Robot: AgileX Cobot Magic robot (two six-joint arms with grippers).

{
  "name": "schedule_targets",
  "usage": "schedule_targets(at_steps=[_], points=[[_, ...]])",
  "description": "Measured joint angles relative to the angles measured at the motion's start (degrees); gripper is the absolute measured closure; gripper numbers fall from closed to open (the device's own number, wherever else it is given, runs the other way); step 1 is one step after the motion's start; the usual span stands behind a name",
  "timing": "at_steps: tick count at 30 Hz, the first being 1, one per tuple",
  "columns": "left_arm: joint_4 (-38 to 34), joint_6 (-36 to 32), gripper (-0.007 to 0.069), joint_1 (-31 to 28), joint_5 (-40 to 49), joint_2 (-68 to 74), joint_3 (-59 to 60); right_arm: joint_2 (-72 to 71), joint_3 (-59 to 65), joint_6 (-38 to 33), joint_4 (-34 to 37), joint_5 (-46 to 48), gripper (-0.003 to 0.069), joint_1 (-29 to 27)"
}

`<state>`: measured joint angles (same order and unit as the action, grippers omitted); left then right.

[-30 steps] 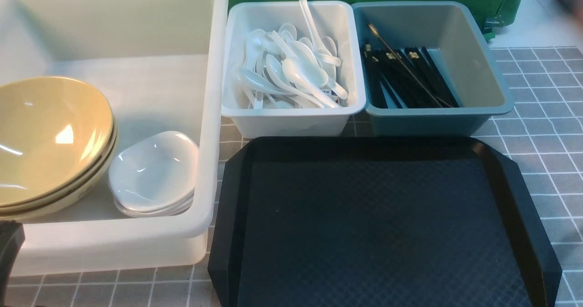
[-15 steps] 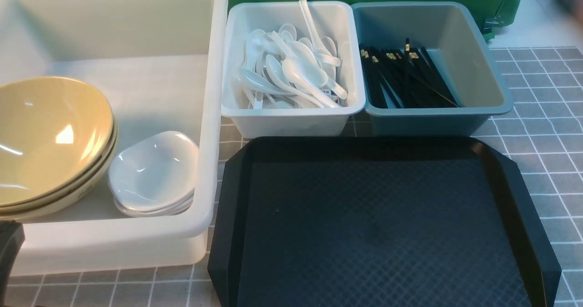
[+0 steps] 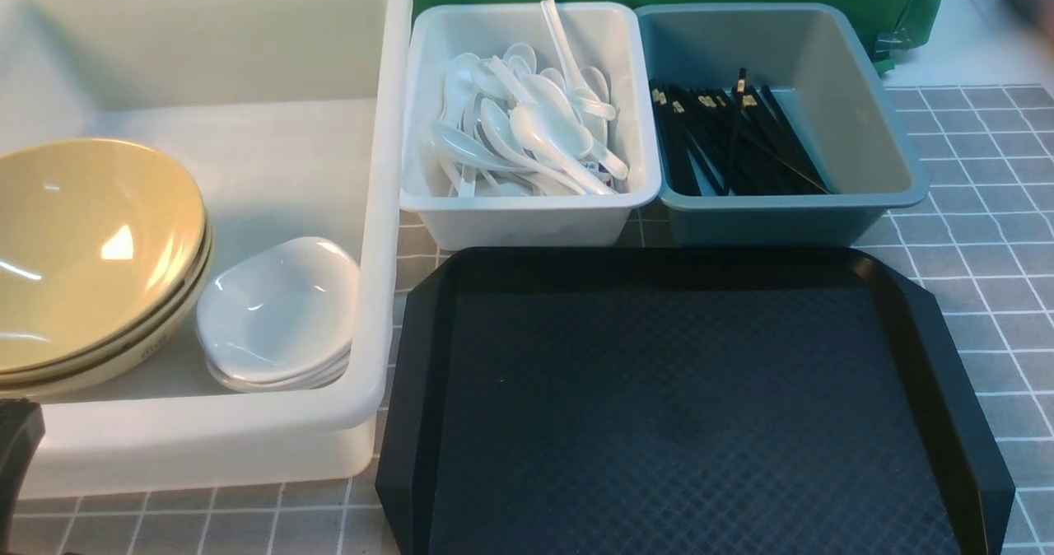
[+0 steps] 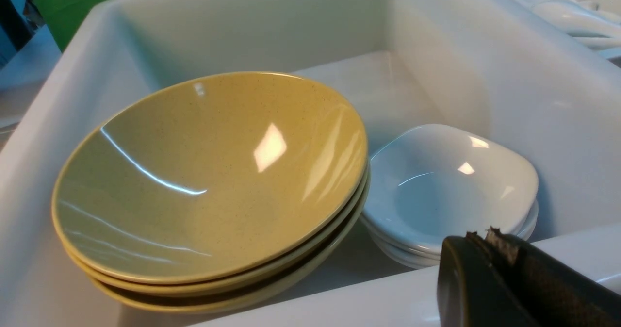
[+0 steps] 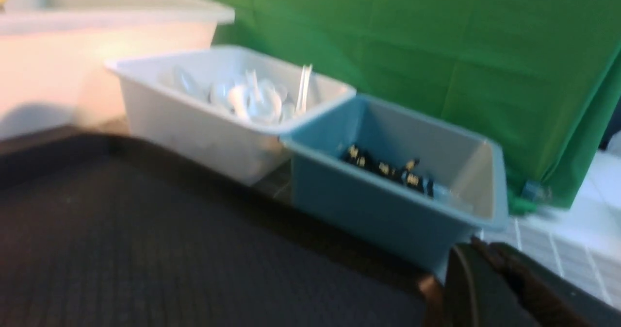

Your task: On grey table put chopsticks spoon bowls plates into blue grey white boxes.

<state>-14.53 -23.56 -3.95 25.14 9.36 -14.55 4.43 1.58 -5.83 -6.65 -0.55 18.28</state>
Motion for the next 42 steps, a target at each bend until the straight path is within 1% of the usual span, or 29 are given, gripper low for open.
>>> schedule_targets(at_steps=[3, 4, 6, 7, 8, 9, 11, 12, 13, 17, 18, 39, 42], points=[[0.0, 0.0, 0.0635, 0.0, 0.0, 0.0, 0.0, -1.7, 0.0, 3.2, 0.7, 1.9, 0.0622, -1.5], [0.0, 0.0, 0.0635, 0.0, 0.0, 0.0, 0.0, -2.0, 0.0, 3.4, 0.9, 2.0, 0.0622, -2.0], [0.0, 0.0, 0.0635, 0.0, 0.0, 0.0, 0.0, -4.1, 0.0, 3.8, 3.6, 3.3, 0.0622, -6.0], [0.0, 0.0, 0.0635, 0.0, 0.0, 0.0, 0.0, -4.7, 0.0, 4.1, 4.4, 3.5, 0.0621, -9.2], [0.0, 0.0, 0.0635, 0.0, 0.0, 0.0, 0.0, -4.8, 0.0, 4.3, 4.8, 3.8, 0.062, -10.6], [0.0, 0.0, 0.0635, 0.0, 0.0, 0.0, 0.0, -5.0, 0.0, 4.4, 5.1, 4.0, 0.0619, -13.3], [0.0, 0.0, 0.0635, 0.0, 0.0, 0.0, 0.0, -5.1, 0.0, 4.5, 5.3, 4.5, 0.0618, -15.7], [0.0, 0.0, 0.0635, 0.0, 0.0, 0.0, 0.0, -5.1, 0.0, 4.6, 5.5, 7.0, 0.0617, -17.8], [0.0, 0.0, 0.0635, 0.0, 0.0, 0.0, 0.0, -5.1, 0.0, 4.8, 5.5, 8.2, 0.0616, -18.5], [0.0, 0.0, 0.0635, 0.0, 0.0, 0.0, 0.0, -5.1, 0.1, 8.3, 5.6, 18.1, 0.0614, -19.1], [0.0, 0.0, 0.0635, 0.0, 0.0, 0.0, 0.0, -5.1, 0.1, 8.6, 5.6, 19.1, 0.0614, -19.1], [0.0, 0.0, 0.0635, 0.0, 0.0, 0.0, 0.0, -5.1, 0.0, 9.1, 5.6, 19.3, 0.0613, -19.1], [0.0, 0.1, 0.0635, 0.0, -1.8, -1.7, 2.0, -5.1, 0.0, 9.1, 5.6, 19.3, 0.0613, -19.1]])
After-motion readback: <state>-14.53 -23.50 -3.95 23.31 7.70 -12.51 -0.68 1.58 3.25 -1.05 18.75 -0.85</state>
